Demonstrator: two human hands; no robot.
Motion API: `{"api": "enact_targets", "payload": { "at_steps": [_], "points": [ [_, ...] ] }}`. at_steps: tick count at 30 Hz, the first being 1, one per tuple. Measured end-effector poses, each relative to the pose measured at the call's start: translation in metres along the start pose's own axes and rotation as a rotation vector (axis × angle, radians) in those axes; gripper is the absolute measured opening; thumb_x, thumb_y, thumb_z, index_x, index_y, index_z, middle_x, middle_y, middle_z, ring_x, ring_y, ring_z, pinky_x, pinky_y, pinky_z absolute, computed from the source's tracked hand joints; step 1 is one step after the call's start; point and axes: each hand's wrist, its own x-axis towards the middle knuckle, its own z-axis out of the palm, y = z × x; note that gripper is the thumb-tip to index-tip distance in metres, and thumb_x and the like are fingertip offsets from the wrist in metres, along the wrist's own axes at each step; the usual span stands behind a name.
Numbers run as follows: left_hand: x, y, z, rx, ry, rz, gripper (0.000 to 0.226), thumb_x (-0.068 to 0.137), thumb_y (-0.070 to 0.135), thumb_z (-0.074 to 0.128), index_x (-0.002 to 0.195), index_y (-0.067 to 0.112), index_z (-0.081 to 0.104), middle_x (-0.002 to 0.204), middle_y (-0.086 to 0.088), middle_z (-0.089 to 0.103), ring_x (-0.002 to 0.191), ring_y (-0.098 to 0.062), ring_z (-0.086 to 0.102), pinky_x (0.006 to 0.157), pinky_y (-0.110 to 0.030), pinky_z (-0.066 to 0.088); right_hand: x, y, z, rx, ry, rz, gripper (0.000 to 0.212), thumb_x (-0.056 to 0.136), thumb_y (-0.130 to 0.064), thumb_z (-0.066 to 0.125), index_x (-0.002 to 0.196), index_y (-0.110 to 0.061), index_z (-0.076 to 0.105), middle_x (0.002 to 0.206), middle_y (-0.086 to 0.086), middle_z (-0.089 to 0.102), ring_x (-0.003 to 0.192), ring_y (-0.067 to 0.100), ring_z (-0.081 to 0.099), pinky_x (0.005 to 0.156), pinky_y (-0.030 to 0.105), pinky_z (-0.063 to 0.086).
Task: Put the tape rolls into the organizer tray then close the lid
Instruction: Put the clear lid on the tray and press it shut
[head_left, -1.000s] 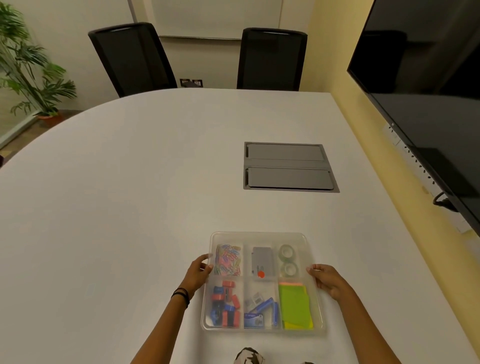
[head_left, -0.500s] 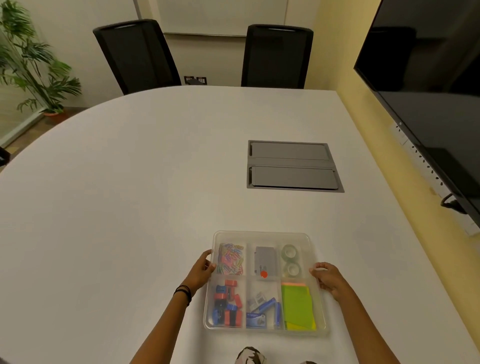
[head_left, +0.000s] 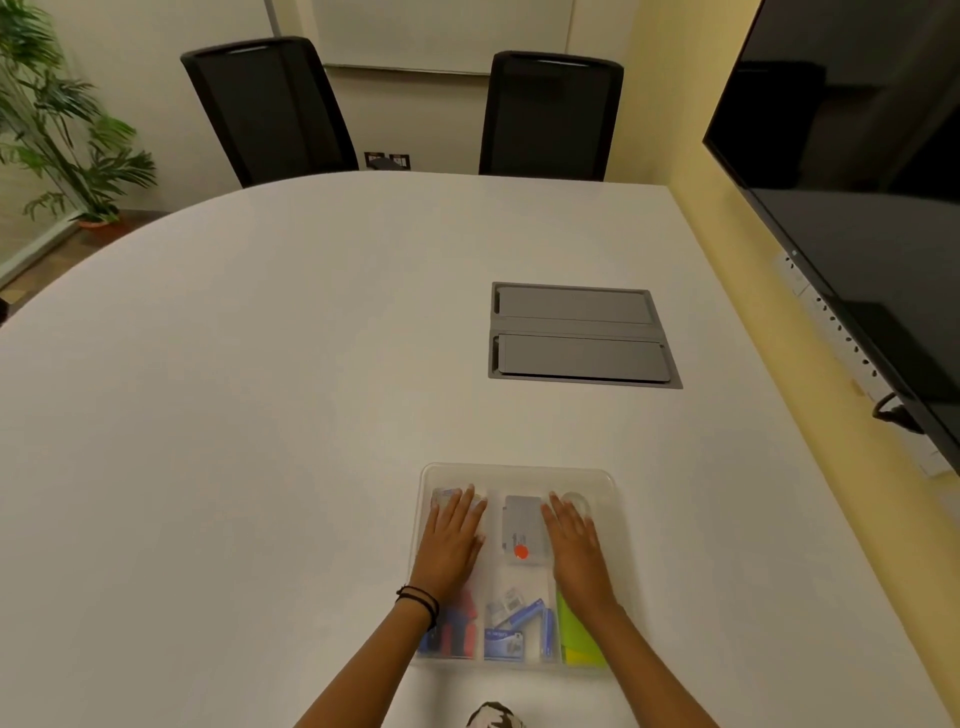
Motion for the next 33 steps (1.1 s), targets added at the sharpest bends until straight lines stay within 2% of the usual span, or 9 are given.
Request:
{"api": "enact_targets", "payload": {
  "at_steps": [4, 8, 16, 18, 20, 22, 26, 30, 33],
  "points": [
    [-0.001, -0.001, -0.002, -0.011, 0.127, 0.116, 0.054, 0.097, 0.051, 0.006, 0.148, 0.032, 0.005, 0.155, -0.012, 0.019, 0.145, -0.027, 0.017, 0.108, -0.025, -0.031, 0.006, -0.012, 0.002, -0.066, 0.021, -0.008, 0.056, 0.095, -0.012, 0.04, 0.146, -0.017, 0.018, 0.158, 0.005, 0.012, 0.147, 0.025, 0.01, 0.118, 0.036, -0.013],
    [-0.002, -0.006, 0.007, -0.045, 0.179, 0.109, 0.05, 0.094, 0.055, -0.003, 0.142, 0.045, -0.017, 0.153, -0.008, 0.02, 0.14, 0.005, -0.023, 0.112, -0.03, -0.024, 0.002, -0.019, -0.004, -0.118, 0.021, -0.003, 0.062, 0.069, -0.015, 0.078, 0.127, -0.012, 0.055, 0.135, 0.008, 0.056, 0.123, 0.028, 0.054, 0.114, 0.029, -0.017],
    [-0.003, -0.009, 0.012, -0.017, 0.142, 0.075, 0.054, 0.098, 0.049, 0.004, 0.147, 0.031, -0.011, 0.154, -0.004, 0.019, 0.141, 0.0, -0.025, 0.115, -0.035, -0.013, 0.002, -0.015, 0.002, -0.066, 0.042, 0.024, 0.058, 0.085, -0.014, 0.062, 0.138, -0.015, 0.04, 0.147, 0.006, 0.041, 0.14, 0.023, 0.023, 0.111, 0.03, -0.009],
    [-0.002, -0.008, 0.01, -0.02, 0.136, 0.085, 0.055, 0.099, 0.047, 0.009, 0.148, 0.024, 0.009, 0.154, -0.004, 0.022, 0.146, -0.005, -0.009, 0.115, -0.035, -0.013, 0.005, -0.012, 0.007, -0.07, 0.076, 0.018, 0.057, 0.084, -0.014, 0.063, 0.137, -0.015, 0.042, 0.146, 0.005, 0.043, 0.138, 0.027, 0.036, 0.113, 0.03, -0.006],
    [0.0, -0.007, 0.008, -0.006, 0.16, 0.097, 0.052, 0.099, 0.042, 0.027, 0.144, 0.016, 0.032, 0.15, -0.007, 0.038, 0.144, -0.019, 0.026, 0.118, -0.034, 0.0, 0.009, -0.01, 0.008, -0.085, 0.085, -0.003, 0.055, 0.077, -0.014, 0.071, 0.129, -0.015, 0.053, 0.137, 0.007, 0.054, 0.127, 0.028, 0.051, 0.117, 0.037, 0.016],
    [0.007, -0.008, 0.006, 0.018, 0.193, 0.105, 0.044, 0.093, 0.031, 0.052, 0.134, 0.015, 0.05, 0.138, -0.009, 0.055, 0.128, -0.028, 0.052, 0.115, -0.042, 0.03, 0.019, -0.009, 0.004, -0.111, 0.083, -0.015, 0.053, 0.064, -0.012, 0.081, 0.114, -0.014, 0.064, 0.121, 0.008, 0.067, 0.109, 0.027, 0.065, 0.097, 0.041, 0.05],
    [0.032, -0.01, -0.013, 0.023, 0.232, 0.107, 0.038, 0.076, 0.012, 0.075, 0.112, 0.012, 0.064, 0.114, -0.014, 0.068, 0.101, -0.031, 0.067, 0.087, -0.042, 0.055, 0.047, -0.001, -0.009, -0.179, 0.113, -0.067, 0.056, 0.048, 0.004, 0.084, 0.1, -0.012, 0.069, 0.1, 0.011, 0.072, 0.089, 0.025, 0.07, 0.074, 0.036, 0.059],
    [0.051, -0.022, -0.023, 0.089, 0.218, 0.092, 0.036, 0.076, 0.014, 0.076, 0.11, 0.013, 0.065, 0.121, -0.016, 0.065, 0.11, -0.033, 0.063, 0.095, -0.052, 0.049, 0.064, 0.009, -0.011, -0.184, 0.079, -0.108, 0.071, 0.045, 0.017, 0.078, 0.109, -0.011, 0.065, 0.11, 0.017, 0.068, 0.101, 0.032, 0.067, 0.085, 0.042, 0.056],
    [0.055, -0.031, -0.015, 0.064, 0.209, 0.126, 0.04, 0.088, 0.014, 0.063, 0.127, 0.012, 0.055, 0.129, -0.013, 0.061, 0.12, -0.031, 0.058, 0.106, -0.058, 0.034, 0.066, 0.021, -0.002, -0.074, 0.014, -0.118, 0.064, 0.074, 0.011, 0.062, 0.13, -0.016, 0.05, 0.139, 0.015, 0.05, 0.13, 0.031, 0.046, 0.115, 0.044, 0.027]
  ]
}}
